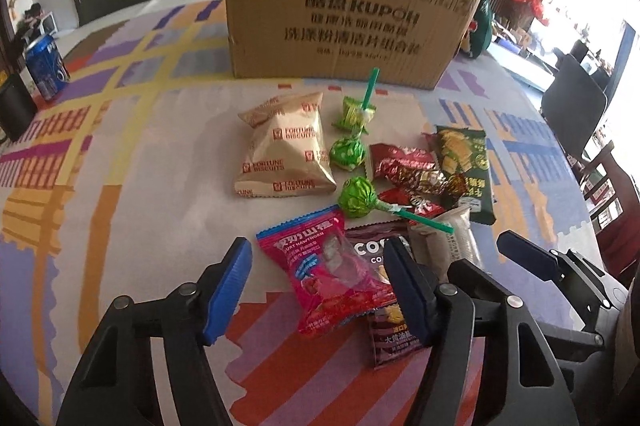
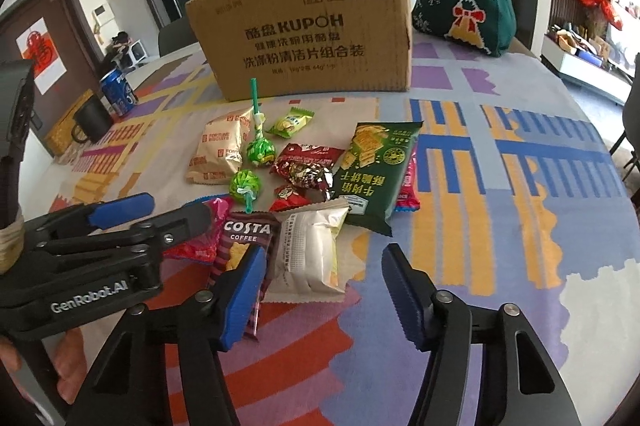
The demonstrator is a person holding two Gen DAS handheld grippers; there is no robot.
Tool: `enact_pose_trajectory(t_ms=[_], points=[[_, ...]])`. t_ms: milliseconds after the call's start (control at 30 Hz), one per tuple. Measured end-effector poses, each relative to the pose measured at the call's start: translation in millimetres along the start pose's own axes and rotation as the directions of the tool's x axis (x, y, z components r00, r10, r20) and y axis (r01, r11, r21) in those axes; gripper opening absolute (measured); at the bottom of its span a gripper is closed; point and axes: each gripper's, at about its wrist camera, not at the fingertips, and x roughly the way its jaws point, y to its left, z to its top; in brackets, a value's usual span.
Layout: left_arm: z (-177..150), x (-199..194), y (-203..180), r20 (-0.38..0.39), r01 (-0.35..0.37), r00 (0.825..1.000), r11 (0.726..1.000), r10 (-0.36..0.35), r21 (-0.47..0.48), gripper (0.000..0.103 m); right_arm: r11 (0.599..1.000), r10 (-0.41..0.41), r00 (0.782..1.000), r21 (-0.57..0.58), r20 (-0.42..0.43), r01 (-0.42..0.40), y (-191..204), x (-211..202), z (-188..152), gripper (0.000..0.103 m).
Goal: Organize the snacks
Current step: 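Reach the left tool to the pink hawthorn bag while the right tool reaches the white pack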
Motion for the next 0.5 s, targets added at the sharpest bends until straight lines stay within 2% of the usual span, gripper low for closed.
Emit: enact_pose_trajectory(t_ms=[200, 367, 500], points=[[0.2, 9.4, 8.2, -0.048, 0.009, 0.999, 0.999, -0.010, -0.034, 0.057, 1.000, 0.009, 1.000, -0.020, -0.021, -0.009, 4.9, 9.3, 2.2, 0.056], [-2.4, 12.6, 13.4, -0.058, -0.009, 0.998, 0.999, 0.007, -0.033, 0.055, 1.000, 0.000, 1.000, -0.019, -0.025, 0.000, 3.6, 11.7, 3.7, 0.053], [-3.2, 19.8, 10.7, -0.070, -0.006, 0.998, 1.000, 0.005, -0.016, 0.049, 1.000, 0.001, 1.000, -0.016, -0.030, -0.002, 3.2, 14.9, 5.7, 0.049]])
